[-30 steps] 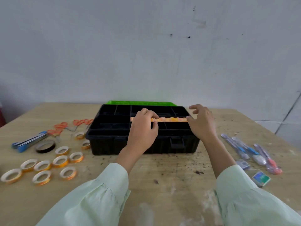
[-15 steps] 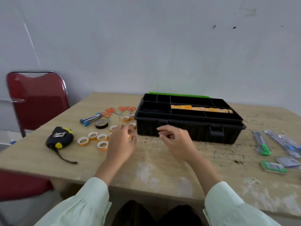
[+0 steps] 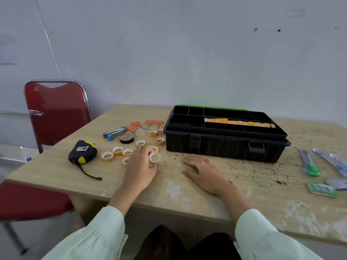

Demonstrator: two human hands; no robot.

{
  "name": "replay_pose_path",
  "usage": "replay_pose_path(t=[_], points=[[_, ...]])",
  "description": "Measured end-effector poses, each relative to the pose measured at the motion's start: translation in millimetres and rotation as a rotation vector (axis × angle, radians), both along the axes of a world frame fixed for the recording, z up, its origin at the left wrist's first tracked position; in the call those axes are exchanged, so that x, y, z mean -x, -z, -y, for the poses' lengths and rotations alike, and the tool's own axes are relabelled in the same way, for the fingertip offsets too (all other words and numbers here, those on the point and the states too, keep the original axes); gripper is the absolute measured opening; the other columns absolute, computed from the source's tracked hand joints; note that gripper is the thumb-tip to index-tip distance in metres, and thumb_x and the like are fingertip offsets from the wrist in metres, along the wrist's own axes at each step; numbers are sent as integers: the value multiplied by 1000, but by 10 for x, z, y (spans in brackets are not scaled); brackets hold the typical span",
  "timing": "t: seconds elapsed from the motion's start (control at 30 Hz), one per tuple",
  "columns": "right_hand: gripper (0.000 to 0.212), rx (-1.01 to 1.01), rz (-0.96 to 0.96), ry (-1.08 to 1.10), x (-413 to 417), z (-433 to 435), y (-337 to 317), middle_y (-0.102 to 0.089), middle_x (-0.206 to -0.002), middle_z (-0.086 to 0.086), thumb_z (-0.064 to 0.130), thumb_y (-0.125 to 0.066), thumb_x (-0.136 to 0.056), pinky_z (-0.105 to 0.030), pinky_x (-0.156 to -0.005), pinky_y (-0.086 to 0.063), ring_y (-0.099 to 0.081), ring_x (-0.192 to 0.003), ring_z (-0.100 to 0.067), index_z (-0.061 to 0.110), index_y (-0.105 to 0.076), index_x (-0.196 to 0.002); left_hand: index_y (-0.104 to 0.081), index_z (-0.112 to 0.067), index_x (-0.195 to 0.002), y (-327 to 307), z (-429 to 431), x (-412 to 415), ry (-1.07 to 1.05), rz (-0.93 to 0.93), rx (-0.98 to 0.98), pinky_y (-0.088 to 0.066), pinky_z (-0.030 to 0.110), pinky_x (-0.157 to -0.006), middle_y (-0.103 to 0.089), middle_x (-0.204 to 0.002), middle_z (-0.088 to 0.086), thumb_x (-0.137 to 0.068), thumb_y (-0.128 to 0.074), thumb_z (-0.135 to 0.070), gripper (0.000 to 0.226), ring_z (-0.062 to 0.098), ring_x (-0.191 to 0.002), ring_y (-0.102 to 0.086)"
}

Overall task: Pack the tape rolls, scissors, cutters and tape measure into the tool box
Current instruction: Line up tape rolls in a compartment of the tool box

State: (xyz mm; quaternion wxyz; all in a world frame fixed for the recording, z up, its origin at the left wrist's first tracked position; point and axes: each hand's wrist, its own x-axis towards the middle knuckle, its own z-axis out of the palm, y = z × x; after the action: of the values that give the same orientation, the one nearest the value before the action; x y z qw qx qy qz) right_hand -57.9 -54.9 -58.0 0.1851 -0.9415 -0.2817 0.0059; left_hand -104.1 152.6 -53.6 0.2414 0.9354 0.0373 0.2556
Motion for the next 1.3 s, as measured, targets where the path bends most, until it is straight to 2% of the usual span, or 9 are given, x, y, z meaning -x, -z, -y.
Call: replay_pose_path(t=[0.13,0.33,0.43,0.63,0.77,0.83,0.93,1.13,1.3], points=[[39,-337,14,95,52,35,-54,-57,-127,11,20,-50,-96,-13,-91,-40,-52,-110,0,34,-48,-133,-54,-17,-114,-114,251,-57,153,127,99,-46,22,-83,-56,-107,-6,-84,-68,-20,33,9,-97,-54],[43,-717,212,33,56,163,-404,-58,-114,16,5,-57,-92,-10,-77,-49,-60,-92,1,31,-58,-127,-56,-13,-106,-397,724,-270,381,200,241,-50,17,-74,-64,-96,-6,-93,-57,-19,14,3,-88,-61],[26,-759,289,102,-43,346,-571,-62,-106,14,9,-59,-92,-10,-75,-49,-61,-91,1,26,-68,-110,-55,-10,-106,-511,994,-434,468,235,305,-46,8,-71,-64,-97,-5,-94,-55,-18,14,-2,-87,-60],[10,-770,367,313,-272,860,-766,-67,-93,12,17,-65,-89,-9,-70,-47,-62,-85,-1,21,-67,-98,-53,-10,-109,-702,1492,-796,586,239,388,-47,11,-72,-62,-104,-3,-94,-55,-11,16,2,-94,-60],[10,-952,411,578,-424,1258,-942,-70,-80,10,19,-67,-88,-16,-67,-47,-66,-76,-5,18,-68,-98,-60,-15,-106,-844,1868,-1102,628,193,266,-43,12,-80,-59,-103,-4,-93,-55,-16,14,7,-96,-56],[13,-984,433,691,-501,1494,-1023,-70,-74,6,19,-67,-87,-18,-69,-48,-66,-72,-9,20,-68,-101,-64,-16,-102,-889,2090,-1298,658,147,197,-45,24,-89,-60,-101,-2,-91,-57,-16,13,12,-97,-56],[11,-943,429,777,-628,1789,-1092,-71,-69,3,19,-67,-87,-35,-80,-56,-69,-70,-15,19,-70,-97,-67,-17,-101,-943,2384,-1555,660,65,92,-42,41,-95,-62,-101,-1,-90,-58,-19,15,18,-102,-54],[13,-901,348,857,-797,2100,-1105,-71,-68,2,16,-67,-86,-41,-79,-59,-70,-67,-14,13,-71,-98,-72,-15,-95,-978,2812,-1886,638,-31,-81,-42,41,-94,-67,-100,1,-88,-60,-28,19,22,-104,-55],[13,-898,295,869,-875,2174,-1070,-72,-67,2,16,-69,-85,-38,-78,-59,-70,-62,-8,13,-72,-98,-72,-14,-88,-973,2909,-2041,651,-82,-89,-44,40,-92,-67,-94,0,-80,-70,-34,22,19,-97,-58]])
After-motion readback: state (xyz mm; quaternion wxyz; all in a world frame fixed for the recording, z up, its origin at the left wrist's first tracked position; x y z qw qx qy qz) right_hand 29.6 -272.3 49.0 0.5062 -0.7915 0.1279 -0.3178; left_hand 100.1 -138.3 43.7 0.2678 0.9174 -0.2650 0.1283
